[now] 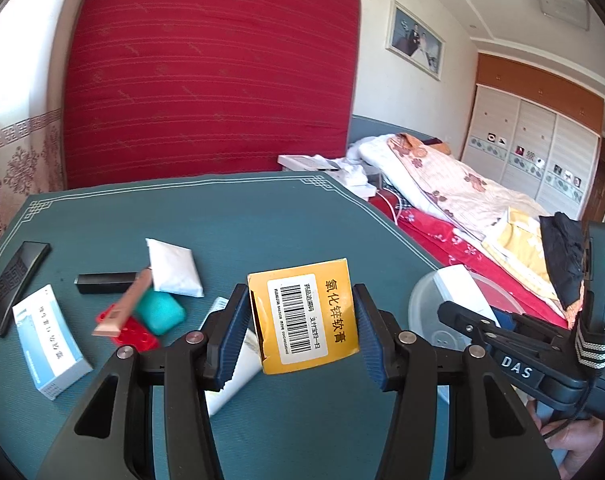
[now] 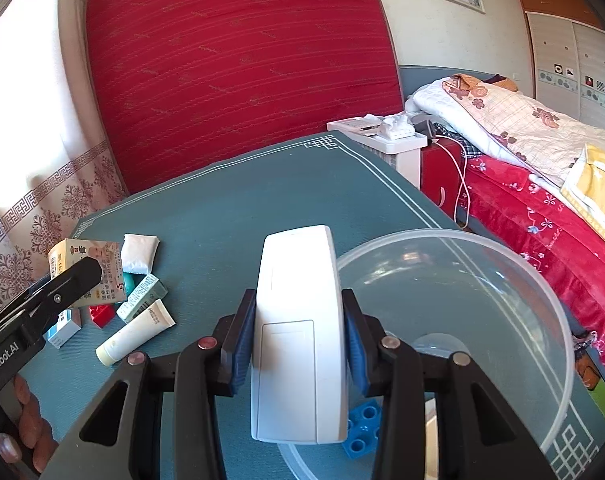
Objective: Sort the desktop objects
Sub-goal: 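Carry the yellow box and white remote into the clear bowl and release both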
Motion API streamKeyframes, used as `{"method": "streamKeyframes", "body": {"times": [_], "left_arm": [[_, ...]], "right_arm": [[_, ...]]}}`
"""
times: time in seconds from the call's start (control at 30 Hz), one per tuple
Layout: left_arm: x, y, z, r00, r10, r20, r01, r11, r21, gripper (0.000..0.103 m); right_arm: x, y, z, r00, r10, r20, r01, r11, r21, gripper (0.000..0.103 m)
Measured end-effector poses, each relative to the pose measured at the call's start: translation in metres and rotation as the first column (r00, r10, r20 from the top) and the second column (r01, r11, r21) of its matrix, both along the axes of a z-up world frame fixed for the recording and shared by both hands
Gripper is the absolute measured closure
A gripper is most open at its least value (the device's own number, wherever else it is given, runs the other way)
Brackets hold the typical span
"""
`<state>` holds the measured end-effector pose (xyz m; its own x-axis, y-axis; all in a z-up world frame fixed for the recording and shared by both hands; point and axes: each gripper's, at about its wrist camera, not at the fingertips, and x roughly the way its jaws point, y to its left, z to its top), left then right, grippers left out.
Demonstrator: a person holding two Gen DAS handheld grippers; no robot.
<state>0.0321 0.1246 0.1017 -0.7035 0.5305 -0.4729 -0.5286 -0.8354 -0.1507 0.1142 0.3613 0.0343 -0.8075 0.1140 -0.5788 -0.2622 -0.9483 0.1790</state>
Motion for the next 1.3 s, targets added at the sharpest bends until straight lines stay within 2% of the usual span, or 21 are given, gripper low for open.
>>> {"method": "streamKeyframes", "body": {"times": [0.37, 0.8, 1.3], "left_arm": [[0.013, 0.036, -0.001, 0.996, -0.080, 0.027, 0.080, 0.997, -0.001, 0.049], [0.024, 0.085, -0.006, 0.983, -0.180, 0.045, 0.182, 0.983, -0.029, 0.049], [0.027, 0.113, -0.017, 0.962, -0.262, 0.081, 0.266, 0.963, -0.047, 0.049]], "right_arm": [[0.012, 0.026, -0.005, 0.998, -0.067, 0.017, 0.067, 0.998, 0.007, 0.059], [0.023, 0.058, -0.008, 0.989, -0.145, 0.025, 0.145, 0.989, -0.025, 0.059], [0.026, 0.078, -0.009, 0.977, -0.209, 0.035, 0.210, 0.977, -0.036, 0.059]]}}
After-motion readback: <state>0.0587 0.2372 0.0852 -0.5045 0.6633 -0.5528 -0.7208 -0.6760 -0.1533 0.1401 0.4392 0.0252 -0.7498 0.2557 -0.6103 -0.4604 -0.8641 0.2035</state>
